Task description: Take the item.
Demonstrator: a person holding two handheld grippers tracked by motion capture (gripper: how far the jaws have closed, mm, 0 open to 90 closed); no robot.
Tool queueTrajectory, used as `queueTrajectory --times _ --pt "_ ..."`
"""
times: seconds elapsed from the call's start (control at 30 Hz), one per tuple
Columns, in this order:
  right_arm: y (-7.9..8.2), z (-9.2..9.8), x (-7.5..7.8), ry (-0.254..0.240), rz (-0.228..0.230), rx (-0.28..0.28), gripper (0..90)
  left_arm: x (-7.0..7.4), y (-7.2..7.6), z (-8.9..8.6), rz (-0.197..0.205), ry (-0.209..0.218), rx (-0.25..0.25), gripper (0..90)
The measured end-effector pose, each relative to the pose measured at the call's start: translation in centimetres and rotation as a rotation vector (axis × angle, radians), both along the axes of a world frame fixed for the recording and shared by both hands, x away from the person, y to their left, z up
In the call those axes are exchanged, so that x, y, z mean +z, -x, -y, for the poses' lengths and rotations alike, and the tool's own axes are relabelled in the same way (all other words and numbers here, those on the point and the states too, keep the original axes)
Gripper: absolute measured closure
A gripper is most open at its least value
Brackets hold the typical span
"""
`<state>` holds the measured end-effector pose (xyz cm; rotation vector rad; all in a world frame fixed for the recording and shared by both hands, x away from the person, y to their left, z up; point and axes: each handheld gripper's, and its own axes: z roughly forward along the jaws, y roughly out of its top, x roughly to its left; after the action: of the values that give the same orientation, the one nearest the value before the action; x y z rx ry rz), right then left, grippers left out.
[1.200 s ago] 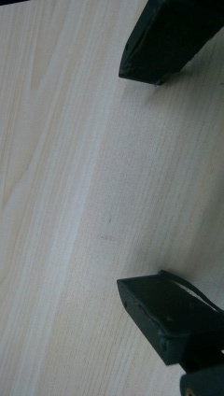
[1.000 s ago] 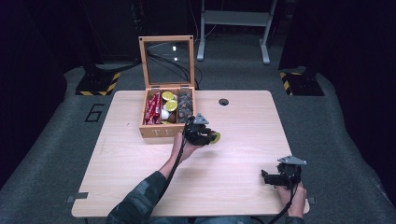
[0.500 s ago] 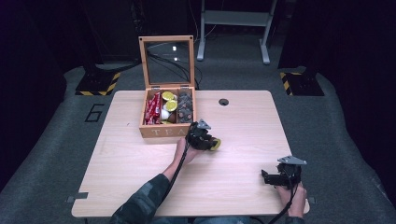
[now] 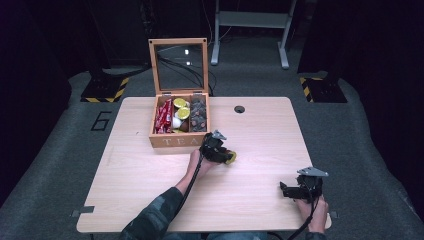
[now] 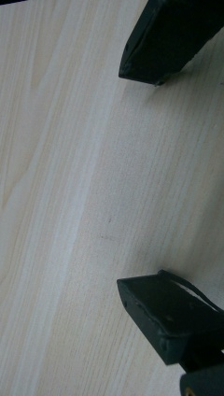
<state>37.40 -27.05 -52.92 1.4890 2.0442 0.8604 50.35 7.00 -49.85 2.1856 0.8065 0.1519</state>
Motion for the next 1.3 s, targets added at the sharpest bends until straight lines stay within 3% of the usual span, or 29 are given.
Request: queueTrajectory --times 0.1,0.43,0.73,1.03,1.23,1.27,1.3 --pt "0.0 0.0 0.0 -0.003 -0.003 -0.001 1.0 0.2 0.1 -0.1 0.002 -0.004 0.007 45.0" --pt "0.0 0.0 0.0 -0.002 -0.002 0.003 1.3 1.9 0.6 -1.0 0.056 0.020 0.030 30.1" --pt "0.1 0.0 0.0 -0.003 -0.003 0.002 1.3 4.3 2.5 -2.7 0.136 0.052 0.048 19.0" --pt "0.0 0.0 0.0 0.000 -0.001 0.005 1.3 6.6 4.8 -6.4 0.216 0.048 0.071 15.0" --pt "0.0 0.0 0.0 0.001 -0.001 0.006 1.3 7.8 6.4 -10.0 0.263 0.040 0.122 14.4" --pt "0.0 0.0 0.0 0.001 -0.002 0.007 1.2 8.1 6.9 -11.2 0.278 0.032 0.142 13.9" --pt "0.0 0.1 0.0 0.000 -0.003 0.007 1.2 8.1 6.9 -11.2 0.278 0.032 0.142 13.7"
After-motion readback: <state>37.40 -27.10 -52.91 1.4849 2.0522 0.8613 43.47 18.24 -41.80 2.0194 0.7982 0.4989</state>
